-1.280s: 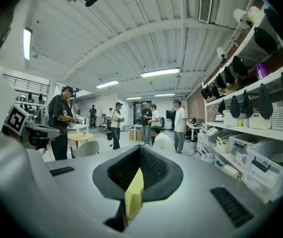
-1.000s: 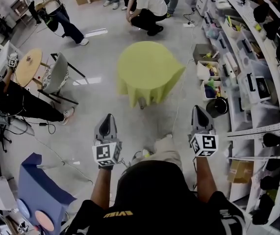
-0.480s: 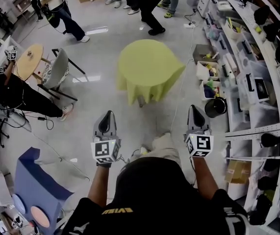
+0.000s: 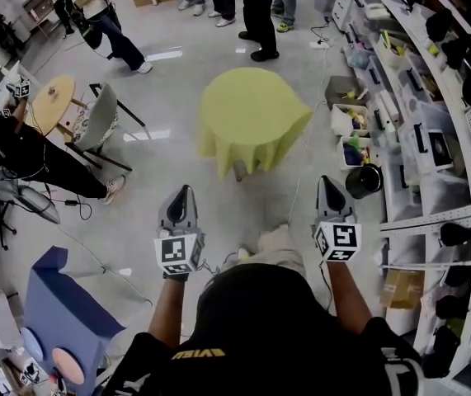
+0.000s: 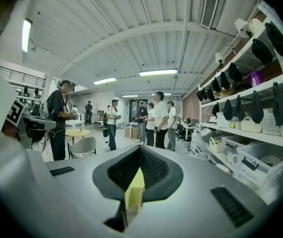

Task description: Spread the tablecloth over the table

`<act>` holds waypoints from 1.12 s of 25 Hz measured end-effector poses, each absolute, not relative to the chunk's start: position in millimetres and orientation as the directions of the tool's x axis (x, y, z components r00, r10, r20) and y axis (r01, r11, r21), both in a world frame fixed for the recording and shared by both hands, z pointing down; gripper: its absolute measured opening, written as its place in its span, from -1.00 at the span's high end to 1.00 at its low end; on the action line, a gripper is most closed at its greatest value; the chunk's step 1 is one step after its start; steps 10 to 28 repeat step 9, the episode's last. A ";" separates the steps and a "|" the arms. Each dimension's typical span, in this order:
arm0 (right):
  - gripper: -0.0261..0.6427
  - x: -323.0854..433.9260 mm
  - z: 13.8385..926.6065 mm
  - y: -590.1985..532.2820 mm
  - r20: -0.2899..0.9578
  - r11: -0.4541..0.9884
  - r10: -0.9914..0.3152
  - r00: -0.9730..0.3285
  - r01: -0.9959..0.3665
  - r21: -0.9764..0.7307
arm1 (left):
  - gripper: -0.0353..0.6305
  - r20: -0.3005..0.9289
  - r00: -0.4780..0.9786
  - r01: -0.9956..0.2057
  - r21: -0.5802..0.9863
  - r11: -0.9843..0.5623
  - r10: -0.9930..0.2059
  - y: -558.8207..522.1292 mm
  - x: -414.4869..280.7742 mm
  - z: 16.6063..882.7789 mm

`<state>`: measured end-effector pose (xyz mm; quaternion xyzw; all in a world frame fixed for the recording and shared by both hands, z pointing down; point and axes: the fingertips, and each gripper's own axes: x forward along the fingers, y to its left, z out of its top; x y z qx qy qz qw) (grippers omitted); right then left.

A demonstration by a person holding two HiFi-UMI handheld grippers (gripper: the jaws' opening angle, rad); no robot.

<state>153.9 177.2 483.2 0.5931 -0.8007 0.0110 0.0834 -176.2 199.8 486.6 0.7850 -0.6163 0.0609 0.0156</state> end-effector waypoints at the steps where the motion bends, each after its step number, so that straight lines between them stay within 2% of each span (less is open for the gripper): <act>1: 0.92 151.1 482.7 177.1 0.148 0.301 -0.947 -0.287 -0.950 0.083 | 0.84 0.115 0.233 -0.970 -0.049 -0.239 -0.966 199.7 -177.6 486.1; 9: 0.92 132.5 482.8 178.2 0.154 0.348 -0.930 -0.333 -0.934 0.086 | 0.84 0.117 0.227 -0.972 -0.034 -0.233 -0.967 202.8 -180.7 488.5; 28: 0.92 132.5 482.8 178.2 0.154 0.348 -0.930 -0.333 -0.934 0.086 | 0.84 0.117 0.227 -0.972 -0.034 -0.233 -0.967 202.8 -180.7 488.5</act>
